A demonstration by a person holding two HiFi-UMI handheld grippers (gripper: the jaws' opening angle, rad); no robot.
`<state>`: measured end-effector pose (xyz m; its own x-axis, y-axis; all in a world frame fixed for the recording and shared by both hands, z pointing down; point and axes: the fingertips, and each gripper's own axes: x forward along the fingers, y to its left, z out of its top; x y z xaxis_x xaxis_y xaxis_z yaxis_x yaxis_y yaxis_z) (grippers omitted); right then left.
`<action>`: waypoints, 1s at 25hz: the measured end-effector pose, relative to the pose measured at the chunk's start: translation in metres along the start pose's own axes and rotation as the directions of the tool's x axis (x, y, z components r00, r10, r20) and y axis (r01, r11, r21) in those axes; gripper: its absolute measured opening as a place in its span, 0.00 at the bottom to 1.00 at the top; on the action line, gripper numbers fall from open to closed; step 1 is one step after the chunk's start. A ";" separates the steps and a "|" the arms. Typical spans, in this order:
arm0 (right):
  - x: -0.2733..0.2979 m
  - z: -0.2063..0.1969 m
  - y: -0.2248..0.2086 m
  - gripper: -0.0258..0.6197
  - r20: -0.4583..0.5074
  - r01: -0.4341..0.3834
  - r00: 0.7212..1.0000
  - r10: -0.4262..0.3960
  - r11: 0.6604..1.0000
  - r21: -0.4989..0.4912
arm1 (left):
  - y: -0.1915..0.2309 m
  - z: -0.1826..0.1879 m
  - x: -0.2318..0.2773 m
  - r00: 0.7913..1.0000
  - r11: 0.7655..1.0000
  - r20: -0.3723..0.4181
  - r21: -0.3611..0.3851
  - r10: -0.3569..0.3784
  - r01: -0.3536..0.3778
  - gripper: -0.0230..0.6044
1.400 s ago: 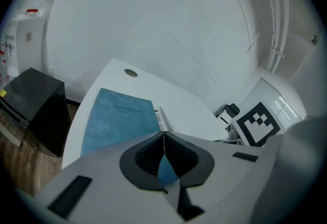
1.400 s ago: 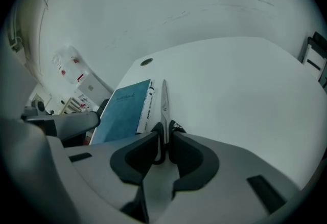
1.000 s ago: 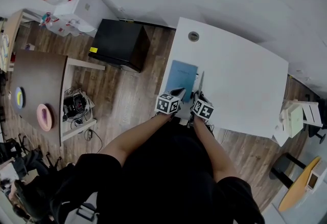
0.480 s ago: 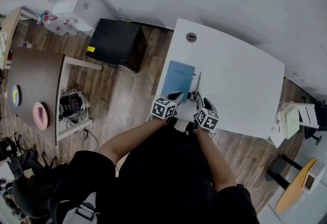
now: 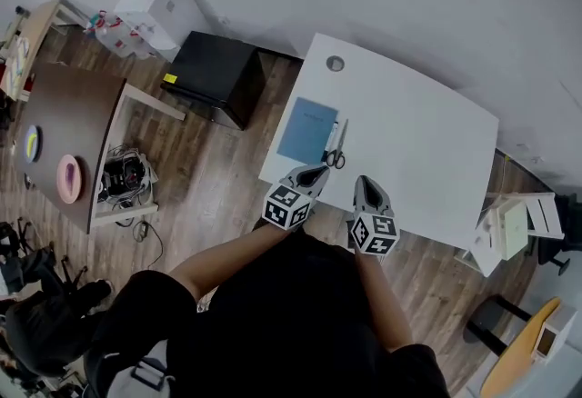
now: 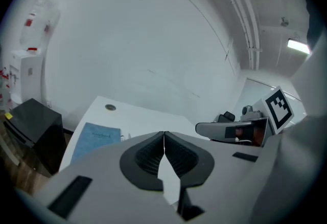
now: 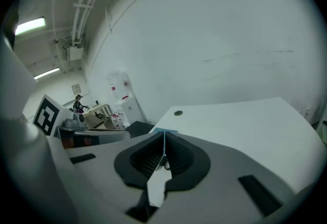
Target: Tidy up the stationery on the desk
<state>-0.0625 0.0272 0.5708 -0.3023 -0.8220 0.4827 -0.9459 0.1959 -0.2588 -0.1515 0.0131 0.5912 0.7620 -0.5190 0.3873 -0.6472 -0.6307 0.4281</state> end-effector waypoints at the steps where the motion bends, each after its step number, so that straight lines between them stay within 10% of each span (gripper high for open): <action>1: -0.013 0.005 0.003 0.09 0.028 -0.009 1.000 0.010 1.000 -0.027 | -0.015 0.002 -0.003 1.000 1.000 0.022 0.007 -0.001 0.001 0.06; 15: -0.249 -0.021 0.005 0.09 0.214 -0.047 0.975 0.065 0.995 -0.087 | -0.271 -0.016 -0.080 0.958 0.978 0.280 0.178 0.059 -0.112 0.06; 25: -0.319 -0.005 0.020 0.09 0.319 0.012 0.947 0.043 0.986 -0.168 | -0.323 -0.005 -0.115 0.933 0.940 0.341 0.266 0.117 -0.214 0.06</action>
<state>0.0141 0.2959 0.4161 -0.2889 -0.9406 0.1786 -0.9559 0.2730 -0.1083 -0.0306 0.2795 0.4122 0.6431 -0.7542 0.1332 -0.7658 -0.6349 0.1024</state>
